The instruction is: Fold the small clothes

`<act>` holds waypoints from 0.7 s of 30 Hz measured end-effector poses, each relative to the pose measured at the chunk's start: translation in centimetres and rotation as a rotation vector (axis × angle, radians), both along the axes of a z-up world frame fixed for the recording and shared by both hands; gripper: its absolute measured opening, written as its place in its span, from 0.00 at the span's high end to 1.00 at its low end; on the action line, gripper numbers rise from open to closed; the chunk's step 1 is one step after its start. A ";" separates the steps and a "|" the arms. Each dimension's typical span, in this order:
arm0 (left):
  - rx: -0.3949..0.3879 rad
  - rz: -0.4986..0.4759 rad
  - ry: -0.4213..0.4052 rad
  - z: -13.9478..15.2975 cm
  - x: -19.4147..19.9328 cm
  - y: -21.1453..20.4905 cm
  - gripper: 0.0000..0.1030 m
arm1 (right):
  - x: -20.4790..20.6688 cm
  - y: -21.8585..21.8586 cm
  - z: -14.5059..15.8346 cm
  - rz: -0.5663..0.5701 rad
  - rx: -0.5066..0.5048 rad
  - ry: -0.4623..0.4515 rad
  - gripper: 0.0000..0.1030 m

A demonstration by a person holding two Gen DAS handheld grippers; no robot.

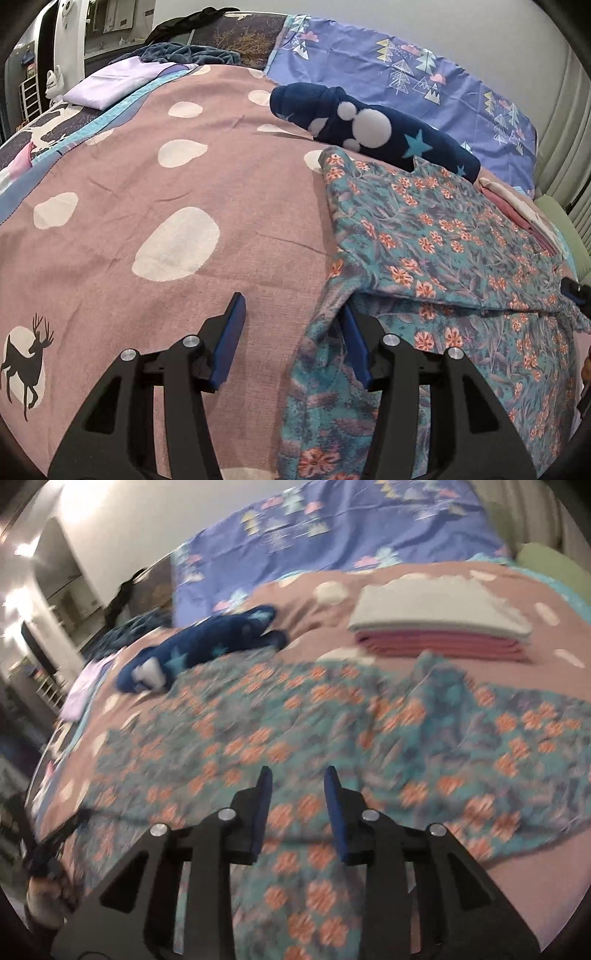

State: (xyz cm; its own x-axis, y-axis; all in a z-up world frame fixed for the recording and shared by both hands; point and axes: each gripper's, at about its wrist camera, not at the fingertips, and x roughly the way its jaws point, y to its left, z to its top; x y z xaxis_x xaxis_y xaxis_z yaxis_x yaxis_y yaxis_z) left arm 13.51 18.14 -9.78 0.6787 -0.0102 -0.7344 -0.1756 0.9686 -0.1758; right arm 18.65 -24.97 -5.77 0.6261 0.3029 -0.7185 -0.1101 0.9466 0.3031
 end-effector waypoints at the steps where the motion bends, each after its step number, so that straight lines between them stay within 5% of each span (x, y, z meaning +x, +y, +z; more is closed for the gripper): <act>1: 0.009 -0.013 -0.004 0.1 0.0 -0.3 0.49 | -0.1 0.4 -0.2 0.007 -0.013 0.007 0.70; 8: 0.035 -0.066 -0.002 0.3 0.8 -2.0 0.49 | 1.0 5.5 1.3 0.102 -0.020 -0.009 0.73; 13: -0.039 -0.057 -0.026 0.1 1.2 -1.6 0.59 | 3.4 15.8 3.8 0.334 -0.055 -0.035 0.73; 18: -0.088 -0.049 -0.064 0.1 0.7 -1.0 0.59 | 6.9 25.7 2.7 0.468 -0.043 0.046 0.72; 21: -0.120 -0.045 -0.071 -0.1 0.6 -0.5 0.59 | 8.6 30.3 1.5 0.497 -0.044 0.104 0.55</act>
